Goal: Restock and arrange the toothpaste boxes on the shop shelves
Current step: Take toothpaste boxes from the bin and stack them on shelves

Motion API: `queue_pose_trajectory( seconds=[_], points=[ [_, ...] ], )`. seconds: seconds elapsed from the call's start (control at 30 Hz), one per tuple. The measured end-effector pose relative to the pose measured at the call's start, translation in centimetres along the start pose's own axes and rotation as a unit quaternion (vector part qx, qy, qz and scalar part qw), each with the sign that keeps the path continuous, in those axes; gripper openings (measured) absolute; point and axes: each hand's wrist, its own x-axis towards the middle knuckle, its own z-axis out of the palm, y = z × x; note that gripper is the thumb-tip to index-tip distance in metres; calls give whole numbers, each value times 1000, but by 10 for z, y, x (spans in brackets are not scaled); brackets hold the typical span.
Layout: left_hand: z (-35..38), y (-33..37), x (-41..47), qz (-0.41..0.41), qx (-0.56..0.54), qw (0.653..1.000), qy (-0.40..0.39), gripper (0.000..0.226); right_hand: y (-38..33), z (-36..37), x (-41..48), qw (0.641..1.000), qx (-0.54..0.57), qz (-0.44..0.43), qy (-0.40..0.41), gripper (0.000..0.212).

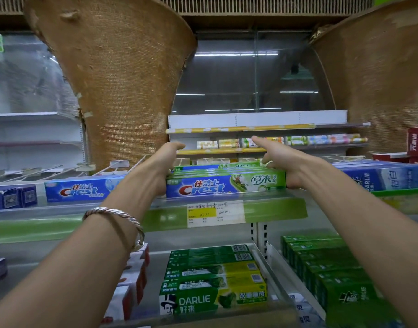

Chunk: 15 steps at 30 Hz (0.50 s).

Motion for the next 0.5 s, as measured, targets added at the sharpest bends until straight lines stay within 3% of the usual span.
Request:
queue_pose_trajectory(
  seconds=[0.17,0.23,0.37,0.43,0.5],
  points=[
    [2,1,0,12,2,1000,-5,55,0,8,1,1000,1,-9,14,69],
    [0,1,2,36,-2,999,16,53,-1,11,-3,997,-11,-28,67,67],
    [3,-1,-9,240,12,965,107,20,-14,18,-29,952,9,-211,223,50],
    [9,-7,-32,346,-18,933,94,15,-21,33,-51,934,64,-285,208,38],
    [12,-17,-55,399,-59,913,55,22,-24,54,-72,925,122,-318,169,28]
  ],
)
